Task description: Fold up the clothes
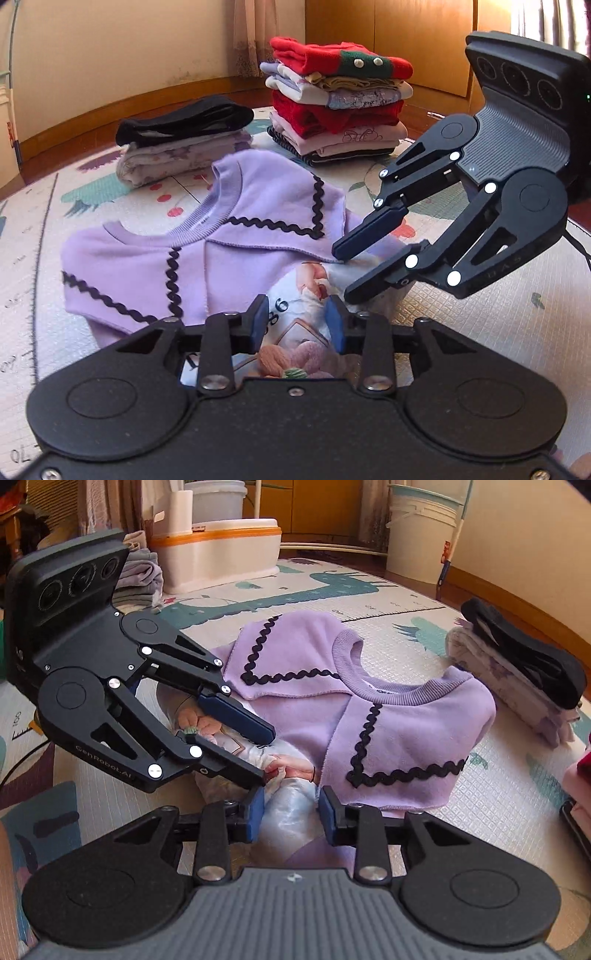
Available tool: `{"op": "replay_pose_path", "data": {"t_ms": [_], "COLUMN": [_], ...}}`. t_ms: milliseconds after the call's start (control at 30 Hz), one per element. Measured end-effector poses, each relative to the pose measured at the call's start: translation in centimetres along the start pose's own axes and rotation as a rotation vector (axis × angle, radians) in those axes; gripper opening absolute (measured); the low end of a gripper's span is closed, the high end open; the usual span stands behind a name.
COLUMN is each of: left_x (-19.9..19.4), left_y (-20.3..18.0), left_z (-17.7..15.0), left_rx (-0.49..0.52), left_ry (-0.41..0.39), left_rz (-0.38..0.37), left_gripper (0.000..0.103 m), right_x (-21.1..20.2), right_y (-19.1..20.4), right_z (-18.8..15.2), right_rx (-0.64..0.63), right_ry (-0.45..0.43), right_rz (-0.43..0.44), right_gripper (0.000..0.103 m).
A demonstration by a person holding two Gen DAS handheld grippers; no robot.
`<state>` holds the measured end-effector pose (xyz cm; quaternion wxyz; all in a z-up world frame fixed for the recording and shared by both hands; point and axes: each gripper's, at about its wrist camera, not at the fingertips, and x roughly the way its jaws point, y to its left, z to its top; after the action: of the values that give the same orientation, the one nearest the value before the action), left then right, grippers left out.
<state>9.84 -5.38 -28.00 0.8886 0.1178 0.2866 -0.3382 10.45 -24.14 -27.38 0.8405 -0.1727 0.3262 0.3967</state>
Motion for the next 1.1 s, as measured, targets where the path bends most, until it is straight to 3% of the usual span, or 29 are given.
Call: {"op": "replay_pose_path", "data": {"t_ms": [67, 167, 267, 367, 533, 667, 767, 867, 1000, 1100], "left_x": [-2.0, -3.1, -2.6, -1.4, -1.3, -2.6, -2.1, -0.7, 2.2, 2.2], "left_y": [0.3, 1.3, 1.9, 1.2, 1.3, 0.2, -0.3, -0.8, -2.4, -2.0], "left_z": [-0.3, -1.7, -2.8, -3.8, -4.1, -2.2, -0.6, 0.6, -0.8, -1.3], "left_rx": [-0.03, -0.096, -0.14, -0.068, -0.042, 0.026, 0.017, 0.011, 0.098, 0.05], "left_ry": [-0.035, -0.024, 0.002, 0.016, 0.011, -0.005, -0.047, -0.059, 0.012, -0.003], "left_rz": [0.023, 0.081, 0.098, 0.115, 0.112, 0.135, 0.099, 0.054, 0.049, 0.042], "left_gripper": [0.034, 0.027, 0.025, 0.024, 0.025, 0.025, 0.025, 0.021, 0.018, 0.018], "right_x": [-1.3, -2.0, -0.5, 0.7, 1.5, 0.2, -2.0, -2.8, -2.3, -1.7], "right_y": [0.2, 0.7, 1.1, 1.0, 0.4, 1.0, 1.1, 1.1, -0.4, -1.3], "right_z": [0.8, 1.8, 1.9, 1.5, 0.6, 1.3, 1.3, 0.1, -1.2, -1.8], "right_rx": [-0.008, -0.06, -0.078, -0.07, -0.035, -0.091, -0.11, -0.142, -0.056, 0.012], "right_ry": [-0.042, -0.085, -0.059, -0.035, -0.006, -0.009, -0.061, -0.037, -0.007, -0.006], "right_rz": [-0.013, -0.015, 0.014, 0.049, 0.095, 0.078, 0.044, 0.019, 0.004, 0.034], "right_gripper": [0.031, 0.028, 0.025, 0.025, 0.025, 0.025, 0.025, 0.025, 0.025, 0.025]}}
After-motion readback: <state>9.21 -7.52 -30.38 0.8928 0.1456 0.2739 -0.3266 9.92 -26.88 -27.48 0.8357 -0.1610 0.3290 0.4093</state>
